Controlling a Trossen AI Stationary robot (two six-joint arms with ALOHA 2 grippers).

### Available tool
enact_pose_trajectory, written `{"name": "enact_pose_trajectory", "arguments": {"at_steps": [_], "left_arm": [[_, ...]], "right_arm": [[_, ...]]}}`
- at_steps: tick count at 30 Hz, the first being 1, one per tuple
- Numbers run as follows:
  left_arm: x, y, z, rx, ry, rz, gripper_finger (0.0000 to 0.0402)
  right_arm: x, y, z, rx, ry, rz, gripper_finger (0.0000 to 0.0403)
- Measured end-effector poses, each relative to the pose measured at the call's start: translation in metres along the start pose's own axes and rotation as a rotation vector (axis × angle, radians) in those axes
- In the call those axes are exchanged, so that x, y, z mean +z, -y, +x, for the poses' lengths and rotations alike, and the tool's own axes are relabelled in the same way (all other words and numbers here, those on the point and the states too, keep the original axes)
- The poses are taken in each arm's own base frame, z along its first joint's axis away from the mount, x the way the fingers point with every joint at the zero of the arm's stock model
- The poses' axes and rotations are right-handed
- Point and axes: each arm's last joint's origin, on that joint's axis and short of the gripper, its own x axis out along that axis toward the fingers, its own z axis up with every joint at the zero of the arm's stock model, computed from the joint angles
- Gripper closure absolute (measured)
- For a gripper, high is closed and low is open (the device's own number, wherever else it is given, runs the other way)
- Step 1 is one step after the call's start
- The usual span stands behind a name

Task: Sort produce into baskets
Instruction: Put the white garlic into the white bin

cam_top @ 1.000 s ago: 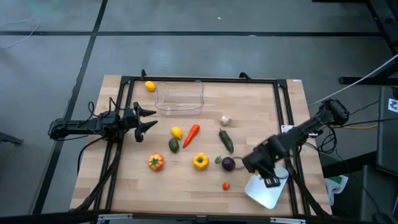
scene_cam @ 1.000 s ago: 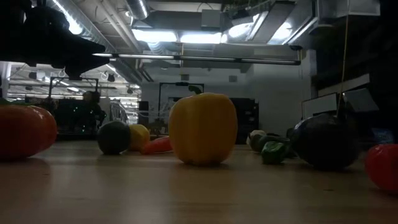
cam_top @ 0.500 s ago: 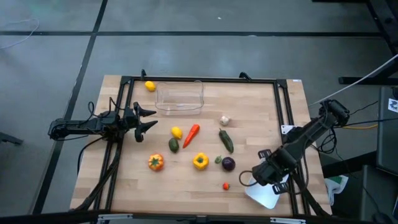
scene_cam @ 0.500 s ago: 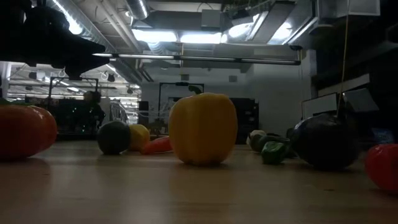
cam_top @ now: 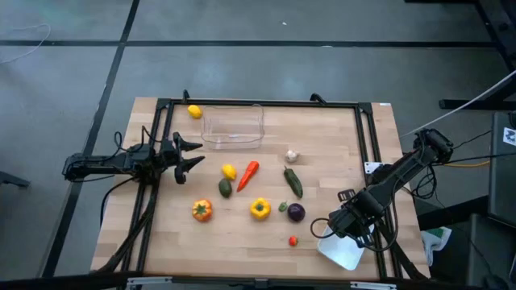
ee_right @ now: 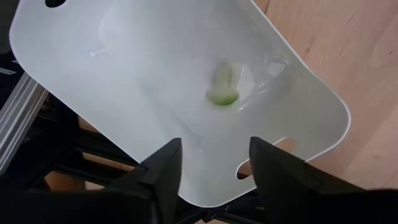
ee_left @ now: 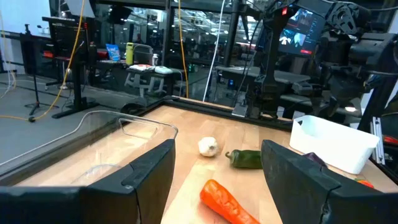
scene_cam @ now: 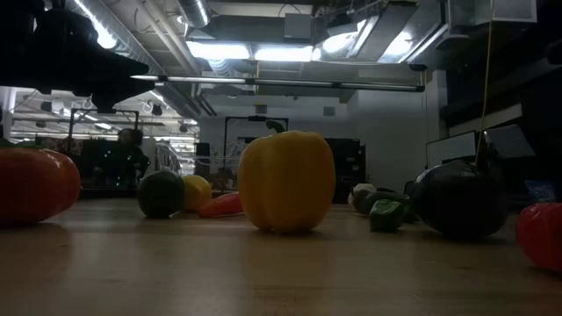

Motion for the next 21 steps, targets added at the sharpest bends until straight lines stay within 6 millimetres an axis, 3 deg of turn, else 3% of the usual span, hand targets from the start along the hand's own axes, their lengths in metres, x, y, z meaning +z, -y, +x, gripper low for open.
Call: {"name": "enact_pose_trajectory", "arguments": {"at_steps": [7,21], "left_arm": [[0.0000,0.0000,0.0000,0.000,0.000,0.000,0.0167],[0.0000,0.0000,0.0000,0.000,0.000,0.000,0.0167]], "right_arm": [[0.0002,0.0001,0.0000,-0.007,0.005,-0.001,0.0176],[0.0003,0.0002,0.0000,-0.008,0.006,0.000,0.0173]]}}
